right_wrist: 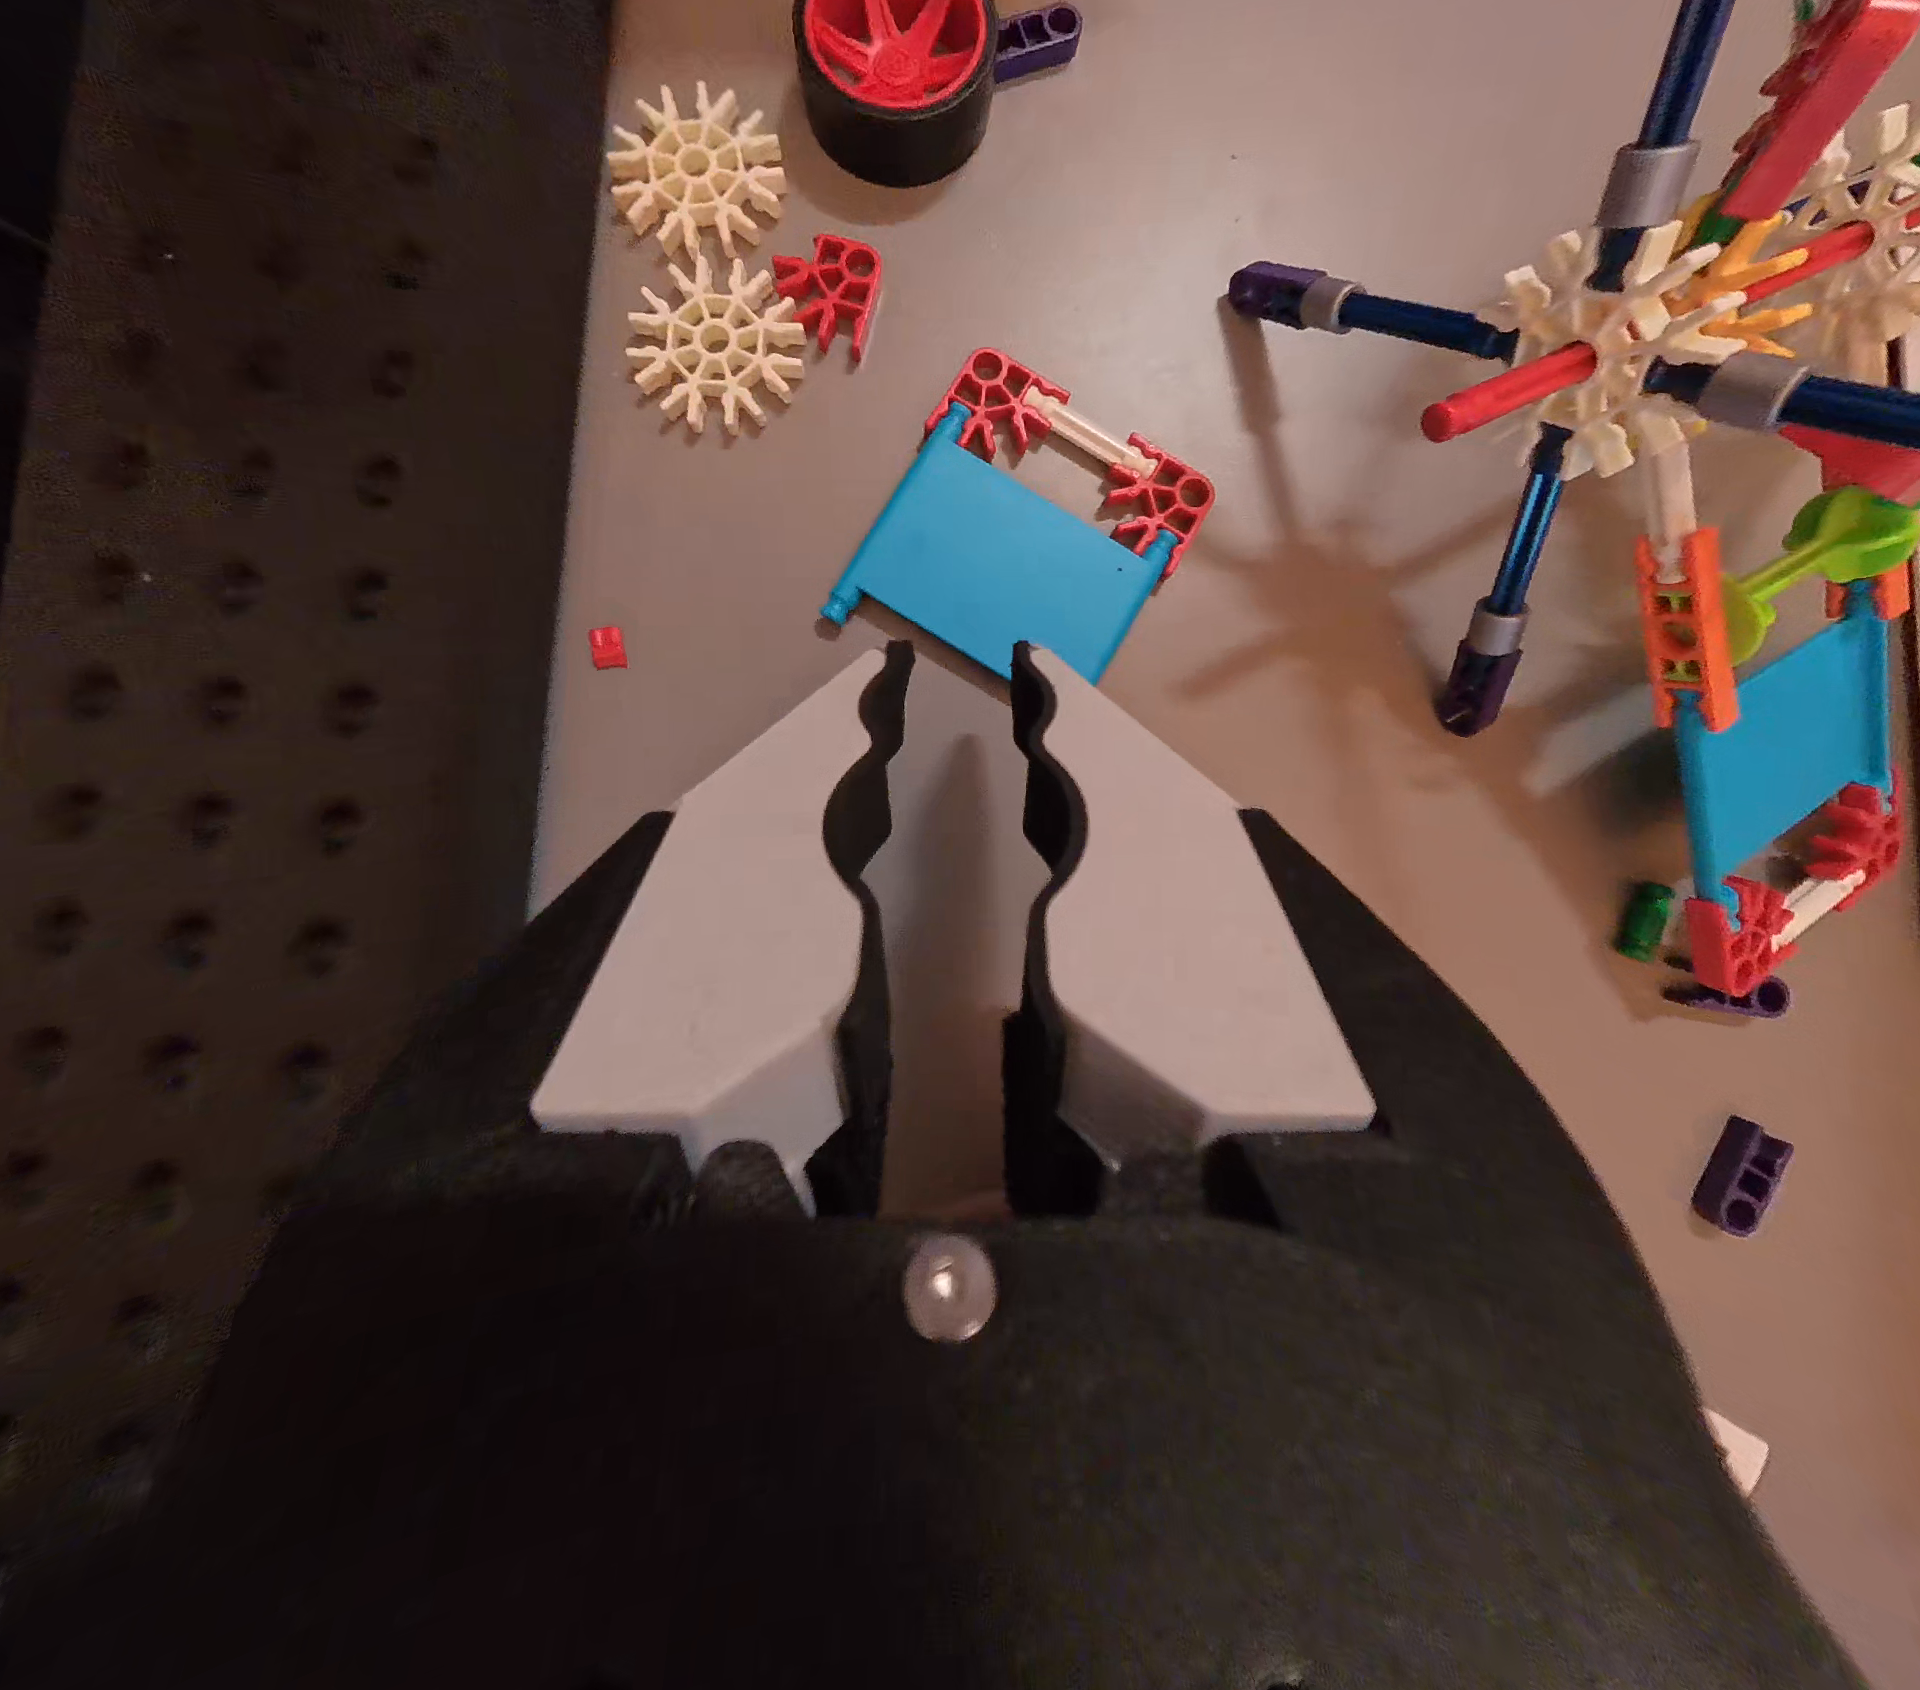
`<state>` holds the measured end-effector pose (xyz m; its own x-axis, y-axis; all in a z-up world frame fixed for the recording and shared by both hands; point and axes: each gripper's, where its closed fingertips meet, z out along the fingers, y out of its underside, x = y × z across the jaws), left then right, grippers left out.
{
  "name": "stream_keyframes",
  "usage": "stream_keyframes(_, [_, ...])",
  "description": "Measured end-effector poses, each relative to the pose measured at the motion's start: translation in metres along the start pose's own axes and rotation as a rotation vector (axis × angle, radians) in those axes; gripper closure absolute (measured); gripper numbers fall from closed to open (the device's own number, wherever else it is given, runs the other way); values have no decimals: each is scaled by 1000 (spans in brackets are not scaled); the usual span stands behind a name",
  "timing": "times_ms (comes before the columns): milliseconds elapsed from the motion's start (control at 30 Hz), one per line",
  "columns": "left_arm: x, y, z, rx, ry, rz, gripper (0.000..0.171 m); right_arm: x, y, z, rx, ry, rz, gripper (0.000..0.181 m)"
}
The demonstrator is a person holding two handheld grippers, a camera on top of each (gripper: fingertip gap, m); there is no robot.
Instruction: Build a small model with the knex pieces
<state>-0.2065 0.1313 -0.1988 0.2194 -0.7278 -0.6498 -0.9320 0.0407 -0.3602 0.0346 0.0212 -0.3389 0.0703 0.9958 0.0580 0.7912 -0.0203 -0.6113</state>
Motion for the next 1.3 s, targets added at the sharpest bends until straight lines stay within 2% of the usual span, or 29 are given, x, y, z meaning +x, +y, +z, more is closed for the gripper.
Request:
stream_keyframes(67, [-23, 41, 5, -75, -8, -78, 150, 0, 2, 2, -5, -5, -3, 163])
stream_keyframes(133, [-33, 69, 15, -114, 23, -133, 147, 0, 2, 4, -10, -5, -6, 163])
stream_keyframes(233, [-33, 97, 40, -170, 97, -179, 140, 1, 0, 4, -15, 3, -7, 164])
stream_keyframes(333, [-32, 113, 72, -213, 166, -203, 139, 0, -5, 5, -19, 8, 2, 164])
stream_keyframes(467, [-27, 124, 110, -264, 308, -195, 135, -2, -12, 8, -14, 22, 5, 164])
stream_keyframes(633, [-13, 130, 131, -325, 466, -91, 131, 3, -23, 9, 25, 34, 20, 165])
stream_keyframes(800, [6, 112, 120, -279, 634, 37, 139, 9, -26, 7, 73, 43, 36, 167])
stream_keyframes(967, [14, 140, 117, -411, 633, 136, 146, 18, -28, 6, 95, 67, 51, 169])
stream_keyframes(1033, [20, 140, 118, -406, 657, 71, 146, 20, -25, 6, 90, 77, 57, 169])
stream_keyframes(1167, [15, 133, 132, -341, 610, -115, 149, 23, -24, 6, 98, 80, 63, 170])
stream_keyframes(1300, [16, 141, 137, -348, 601, -235, 151, 22, -22, 8, 92, 76, 60, 169])
